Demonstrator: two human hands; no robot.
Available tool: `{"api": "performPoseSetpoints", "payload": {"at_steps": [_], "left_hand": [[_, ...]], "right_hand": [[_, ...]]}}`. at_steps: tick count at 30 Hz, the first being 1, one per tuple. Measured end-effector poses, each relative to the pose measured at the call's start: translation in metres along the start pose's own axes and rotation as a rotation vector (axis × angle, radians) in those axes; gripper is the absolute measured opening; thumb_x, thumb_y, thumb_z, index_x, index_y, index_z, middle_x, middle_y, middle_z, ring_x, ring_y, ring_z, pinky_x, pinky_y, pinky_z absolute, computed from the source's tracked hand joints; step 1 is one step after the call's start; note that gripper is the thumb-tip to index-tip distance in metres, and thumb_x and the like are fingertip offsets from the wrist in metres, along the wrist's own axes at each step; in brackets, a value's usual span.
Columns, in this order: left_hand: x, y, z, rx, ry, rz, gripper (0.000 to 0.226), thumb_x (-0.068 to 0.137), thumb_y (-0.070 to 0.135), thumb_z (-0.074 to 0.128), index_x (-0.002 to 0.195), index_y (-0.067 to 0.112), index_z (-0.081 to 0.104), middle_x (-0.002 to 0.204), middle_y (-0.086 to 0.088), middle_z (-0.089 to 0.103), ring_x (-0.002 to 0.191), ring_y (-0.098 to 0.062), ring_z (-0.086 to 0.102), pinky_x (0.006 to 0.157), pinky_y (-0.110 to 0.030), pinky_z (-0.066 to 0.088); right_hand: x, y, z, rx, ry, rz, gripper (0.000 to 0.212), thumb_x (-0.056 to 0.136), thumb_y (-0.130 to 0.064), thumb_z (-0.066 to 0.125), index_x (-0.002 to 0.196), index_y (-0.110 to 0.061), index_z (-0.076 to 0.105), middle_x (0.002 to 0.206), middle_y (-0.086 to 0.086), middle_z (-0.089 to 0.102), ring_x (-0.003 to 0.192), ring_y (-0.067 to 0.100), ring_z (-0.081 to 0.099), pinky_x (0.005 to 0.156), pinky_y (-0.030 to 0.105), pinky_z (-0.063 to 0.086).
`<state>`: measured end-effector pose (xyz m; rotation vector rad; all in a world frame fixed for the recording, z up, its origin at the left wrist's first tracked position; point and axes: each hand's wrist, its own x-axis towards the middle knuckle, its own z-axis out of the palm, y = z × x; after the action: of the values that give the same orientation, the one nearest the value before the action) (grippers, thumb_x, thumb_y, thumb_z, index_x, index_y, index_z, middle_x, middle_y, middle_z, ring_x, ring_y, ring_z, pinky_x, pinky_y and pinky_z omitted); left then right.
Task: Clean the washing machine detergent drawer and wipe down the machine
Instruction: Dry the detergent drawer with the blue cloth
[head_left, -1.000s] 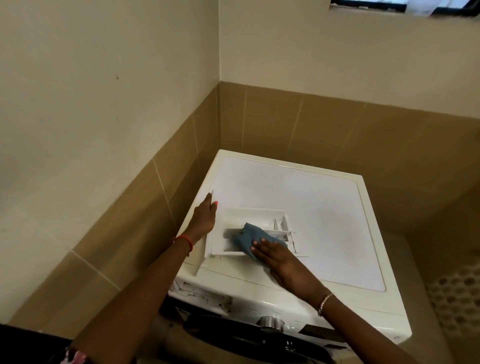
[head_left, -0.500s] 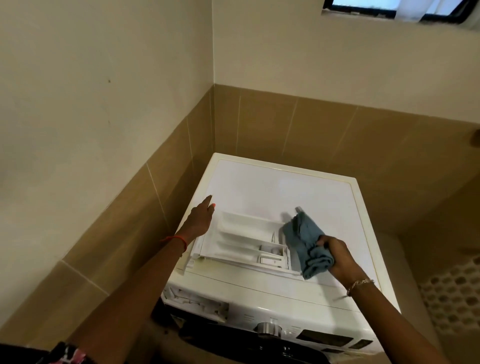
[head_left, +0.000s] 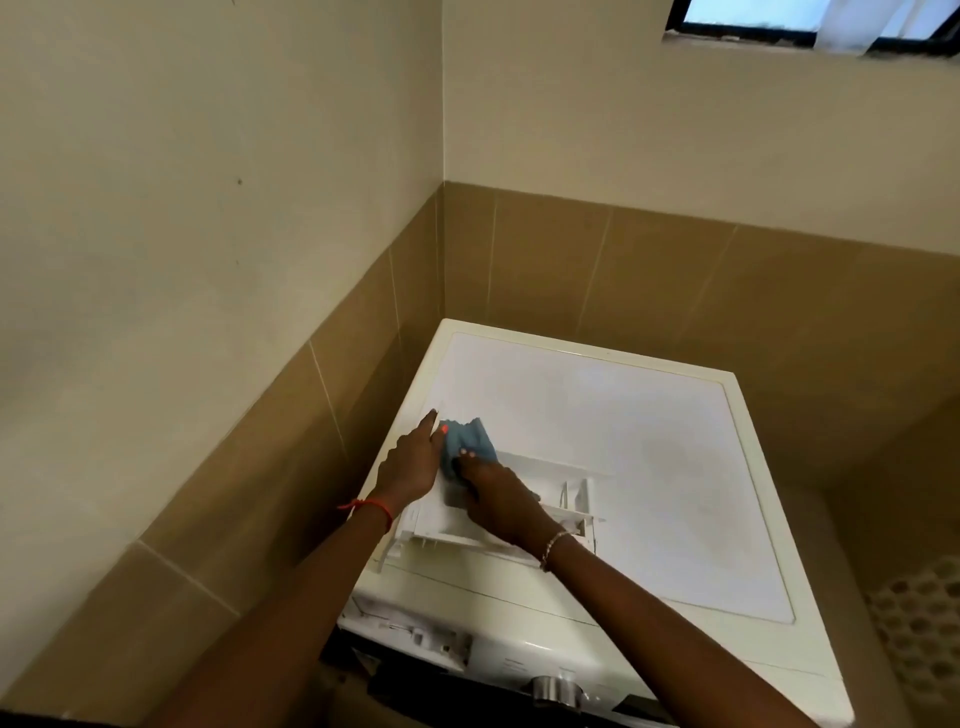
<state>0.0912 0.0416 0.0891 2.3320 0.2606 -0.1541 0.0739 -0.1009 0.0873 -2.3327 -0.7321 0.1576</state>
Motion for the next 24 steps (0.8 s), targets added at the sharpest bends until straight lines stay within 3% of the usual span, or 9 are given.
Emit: {"api": "performPoseSetpoints", "payload": {"at_steps": [2,5,8,10,13,15,17,19,24], "left_hand": [[0.001,-0.002,0.001,0.008,-0.002,0.010,0.049,0.101,0.035,0.022,0.147,0.021,0.023,0.143,-0.016,0.043,0.130,-0.032,0.041,0.109,-0.044,0.033],[0.002,-0.003,0.002,0.013,0.001,0.019,0.048,0.102,0.033,0.022,0.148,0.020,0.022,0.143,-0.016,0.042,0.131,-0.032,0.040,0.109,-0.043,0.032],[0.002,-0.003,0.003,0.010,0.005,0.014,0.048,0.102,0.032,0.023,0.148,0.020,0.021,0.143,-0.015,0.042,0.131,-0.032,0.041,0.109,-0.042,0.034],[0.001,-0.002,0.004,0.029,0.010,0.016,0.048,0.102,0.032,0.025,0.148,0.019,0.021,0.142,-0.015,0.044,0.129,-0.033,0.043,0.107,-0.042,0.036],[-0.001,0.000,0.002,0.064,0.022,0.022,0.048,0.102,0.030,0.025,0.148,0.019,0.020,0.139,-0.015,0.048,0.125,-0.033,0.048,0.103,-0.041,0.039],[-0.002,0.002,0.001,0.124,0.024,0.026,0.047,0.102,0.028,0.025,0.148,0.019,0.019,0.134,-0.016,0.053,0.117,-0.032,0.054,0.096,-0.040,0.044],[-0.003,0.004,0.000,0.175,0.039,0.026,0.047,0.102,0.028,0.024,0.148,0.020,0.019,0.123,-0.016,0.059,0.103,-0.030,0.060,0.087,-0.039,0.048],[-0.004,0.005,0.000,0.205,0.057,0.026,0.047,0.102,0.029,0.023,0.148,0.020,0.019,0.113,-0.017,0.063,0.094,-0.030,0.062,0.082,-0.038,0.050],[-0.006,0.006,0.001,0.235,0.081,0.046,0.047,0.102,0.030,0.023,0.148,0.018,0.022,0.108,-0.019,0.063,0.096,-0.032,0.061,0.081,-0.038,0.048]], "right_hand": [[0.003,0.009,-0.004,0.028,-0.032,0.018,0.032,0.089,0.005,0.045,0.117,0.001,0.059,0.105,0.020,0.065,0.086,0.030,0.062,0.070,0.013,0.035],[0.004,0.019,-0.013,0.149,-0.094,0.093,0.037,0.092,0.002,0.042,0.124,-0.006,0.057,0.090,0.007,0.064,0.057,0.006,0.052,0.058,0.005,0.038],[0.004,0.027,-0.013,0.255,-0.139,0.249,0.030,0.093,-0.001,0.040,0.111,-0.005,0.064,0.063,0.001,0.052,0.047,0.001,0.043,0.056,0.019,0.042],[0.008,0.028,-0.016,0.250,-0.168,0.294,0.024,0.093,-0.001,0.040,0.083,-0.003,0.061,0.060,0.001,0.049,0.050,0.005,0.042,0.061,0.026,0.040],[0.011,0.021,-0.022,0.203,-0.210,0.311,0.026,0.093,0.001,0.040,0.072,-0.010,0.052,0.065,-0.001,0.050,0.053,0.000,0.042,0.053,0.006,0.035],[0.013,0.022,-0.025,0.140,-0.256,0.312,0.034,0.094,0.000,0.041,0.064,-0.015,0.049,0.063,-0.003,0.048,0.055,0.001,0.040,0.049,0.003,0.033],[0.015,0.025,-0.027,0.050,-0.293,0.339,0.027,0.092,0.000,0.042,0.071,-0.008,0.058,0.067,0.001,0.054,0.059,0.009,0.046,0.050,0.004,0.032],[0.013,0.030,-0.029,-0.069,-0.304,0.362,0.021,0.089,-0.002,0.045,0.091,0.006,0.064,0.089,0.018,0.065,0.077,0.023,0.058,0.062,0.018,0.040],[-0.019,0.047,-0.047,-0.347,-0.240,0.375,0.027,0.089,-0.008,0.044,0.105,0.003,0.062,0.111,0.022,0.064,0.101,0.034,0.060,0.075,0.028,0.041]]}}
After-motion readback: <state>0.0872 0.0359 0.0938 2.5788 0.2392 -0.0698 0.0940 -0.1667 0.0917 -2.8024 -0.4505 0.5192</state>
